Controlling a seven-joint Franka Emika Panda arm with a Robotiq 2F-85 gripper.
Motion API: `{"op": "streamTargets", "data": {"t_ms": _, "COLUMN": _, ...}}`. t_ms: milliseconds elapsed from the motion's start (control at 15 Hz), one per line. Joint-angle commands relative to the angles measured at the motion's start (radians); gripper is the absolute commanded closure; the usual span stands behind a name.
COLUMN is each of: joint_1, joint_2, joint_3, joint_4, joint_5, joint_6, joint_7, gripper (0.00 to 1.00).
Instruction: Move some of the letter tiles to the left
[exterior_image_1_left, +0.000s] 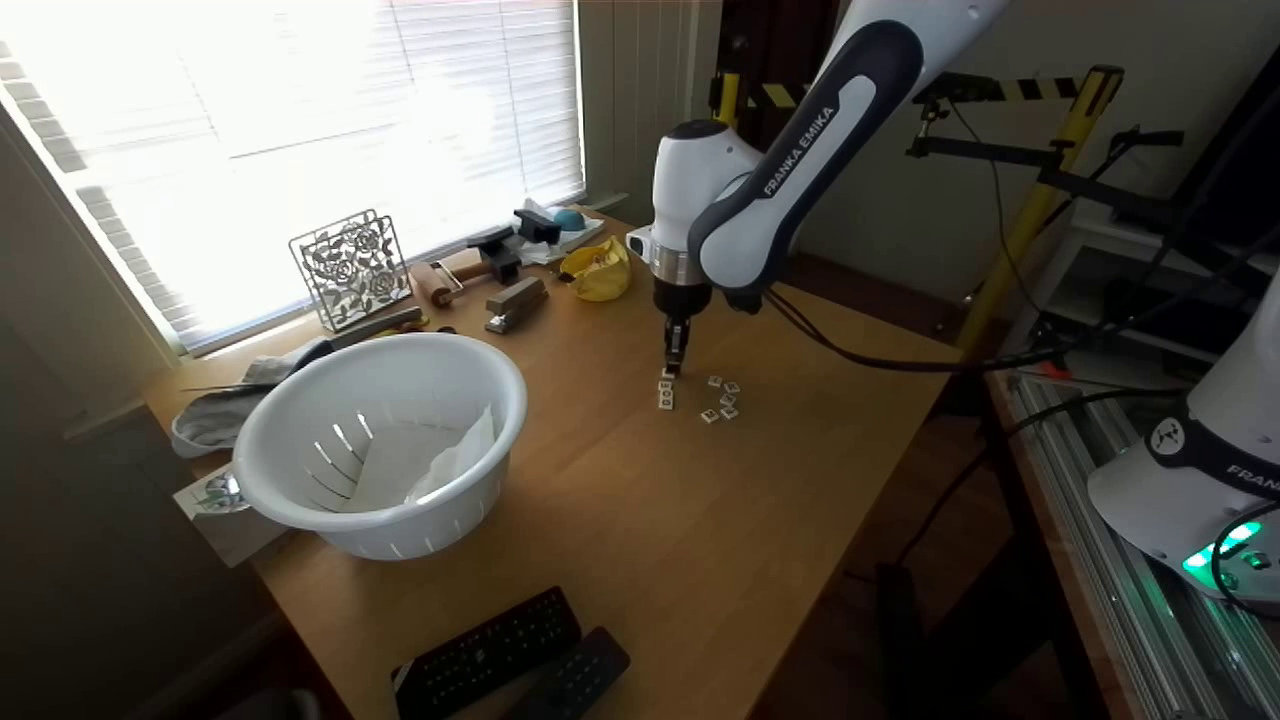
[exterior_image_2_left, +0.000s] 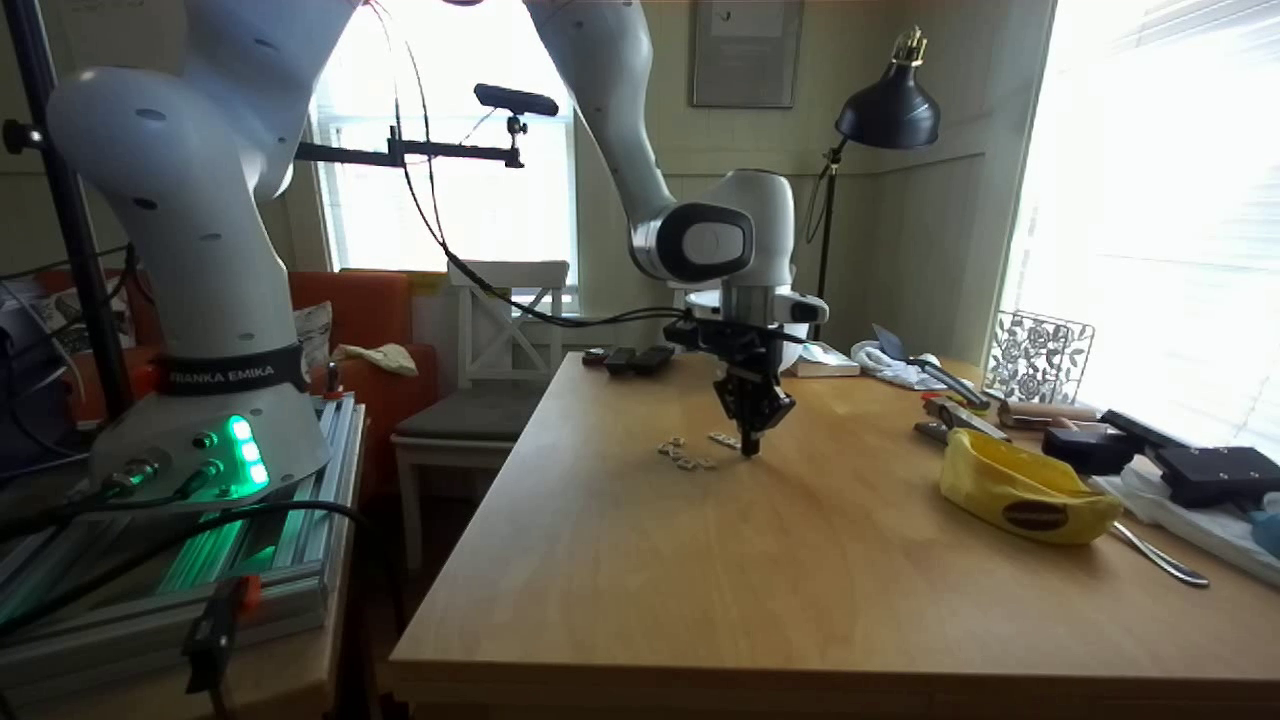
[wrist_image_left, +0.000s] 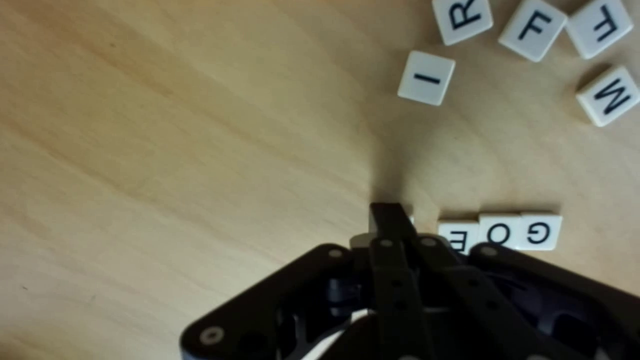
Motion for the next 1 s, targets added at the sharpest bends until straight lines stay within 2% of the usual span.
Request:
{"op": "streamTargets", "data": {"t_ms": 0, "joint_1": 0.001, "joint_2": -0.002, "joint_3": 0.007, "joint_4": -0.025, "joint_5": -0.028, "joint_6": 0.018, "joint_7": 0.011, "gripper": 1.0}}
{"op": "streamTargets", "data": {"t_ms": 933, "joint_1": 0.011, "joint_2": -0.003, "joint_3": 0.006, "joint_4": -0.029, "joint_5": -0.034, "joint_6": 0.013, "joint_7": 0.015, "gripper": 1.0}}
